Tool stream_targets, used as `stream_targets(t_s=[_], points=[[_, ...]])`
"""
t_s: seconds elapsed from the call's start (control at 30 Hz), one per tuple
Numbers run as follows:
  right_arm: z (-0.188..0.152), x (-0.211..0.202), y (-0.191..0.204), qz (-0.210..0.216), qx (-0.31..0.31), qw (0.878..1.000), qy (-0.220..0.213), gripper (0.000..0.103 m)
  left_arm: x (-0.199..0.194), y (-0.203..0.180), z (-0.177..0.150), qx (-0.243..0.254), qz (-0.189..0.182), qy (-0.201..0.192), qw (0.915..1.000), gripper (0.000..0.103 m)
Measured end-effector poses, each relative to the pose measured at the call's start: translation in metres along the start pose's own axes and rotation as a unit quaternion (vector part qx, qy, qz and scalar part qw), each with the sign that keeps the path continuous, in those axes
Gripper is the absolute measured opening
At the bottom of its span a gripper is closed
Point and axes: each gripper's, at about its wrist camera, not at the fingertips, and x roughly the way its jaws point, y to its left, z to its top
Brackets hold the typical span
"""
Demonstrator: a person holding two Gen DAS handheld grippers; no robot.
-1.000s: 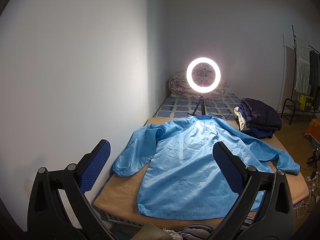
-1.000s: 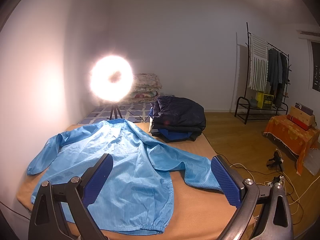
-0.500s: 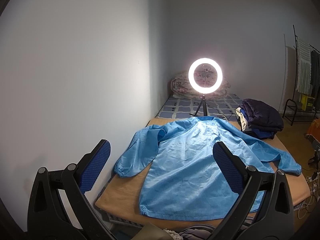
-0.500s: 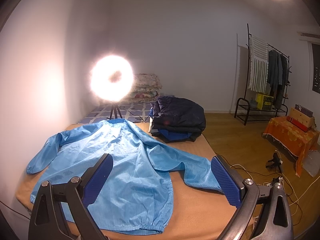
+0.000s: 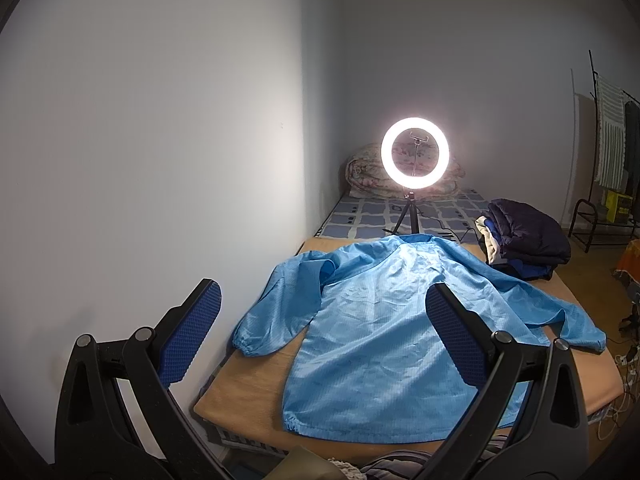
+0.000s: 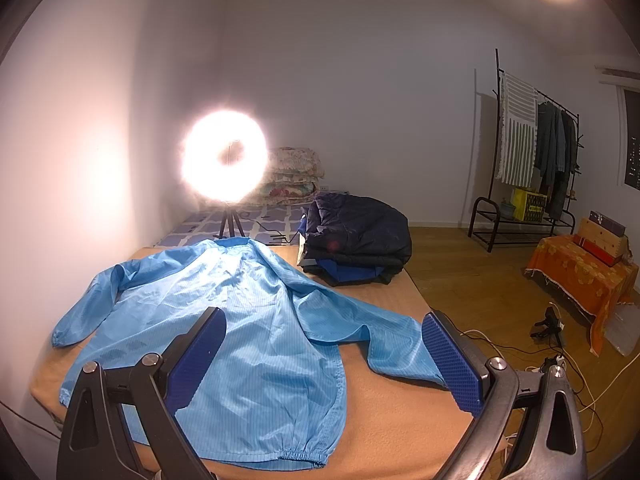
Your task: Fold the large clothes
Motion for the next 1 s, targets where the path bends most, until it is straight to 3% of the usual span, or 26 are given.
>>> stream_targets(t_s=[1.0], points=[[0.0, 0.004, 0.004, 0.001, -0.003, 1.0, 0.005, 0.1, 0.007, 0.012, 0.0, -0.001, 0.005, 0.004, 1.0, 0.103]])
